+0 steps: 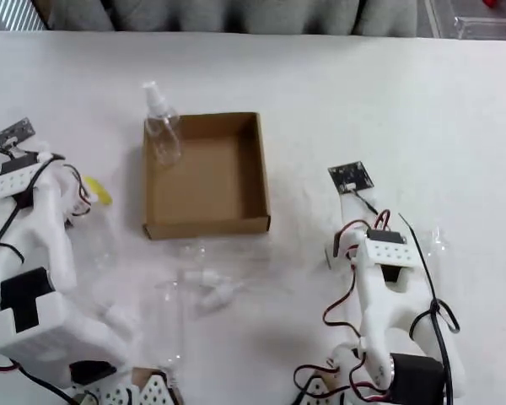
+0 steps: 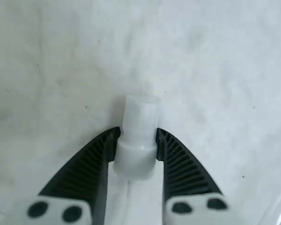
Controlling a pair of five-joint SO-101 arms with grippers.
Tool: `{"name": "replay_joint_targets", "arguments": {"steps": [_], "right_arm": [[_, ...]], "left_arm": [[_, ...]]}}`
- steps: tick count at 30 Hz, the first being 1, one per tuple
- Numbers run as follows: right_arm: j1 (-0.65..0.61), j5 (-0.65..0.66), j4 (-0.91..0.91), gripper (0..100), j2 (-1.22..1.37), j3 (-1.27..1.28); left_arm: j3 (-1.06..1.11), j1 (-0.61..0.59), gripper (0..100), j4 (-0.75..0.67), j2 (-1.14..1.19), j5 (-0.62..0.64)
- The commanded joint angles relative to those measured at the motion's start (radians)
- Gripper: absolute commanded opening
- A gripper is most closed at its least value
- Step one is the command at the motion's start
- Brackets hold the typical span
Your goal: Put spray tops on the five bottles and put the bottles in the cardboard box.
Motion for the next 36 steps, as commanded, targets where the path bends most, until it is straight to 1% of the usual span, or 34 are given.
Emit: {"name": "replay_joint_targets", "arguments": {"steps": [1,4,7,19,23,25,28,30,36], "right_arm": [[-0.012,0.011,-0.007,1.5,-0.018,-0.003],[-0.005,0.011,-0.005,1.5,-0.018,-0.003],[-0.005,0.011,-0.005,1.5,-0.018,-0.003],[-0.005,0.011,-0.005,1.5,-0.018,0.006],[-0.005,0.068,-0.005,1.5,-0.018,0.006],[-0.005,0.077,-0.005,1.5,-0.018,0.006],[-0.005,0.078,-0.008,1.5,-0.018,0.006],[-0.005,0.080,-0.012,1.5,-0.018,0.006],[-0.005,0.080,-0.013,1.5,-0.018,0.006]], "left_arm": [[-0.044,0.007,29,-0.020,-0.007,-0.021],[-0.048,-0.010,29,-0.021,-0.007,-0.031],[-0.044,-0.038,29,-0.051,-0.007,-0.097],[-0.048,-0.042,29,-0.055,0.010,-0.086],[-0.092,-0.042,28,-0.054,0.073,-0.084],[-0.110,-0.039,24,-0.054,0.093,-0.084],[-0.118,-0.015,12,-0.054,0.104,-0.091],[-0.118,-0.010,7,-0.052,0.104,-0.091],[-0.118,-0.010,7,-0.052,0.104,-0.091]]}}
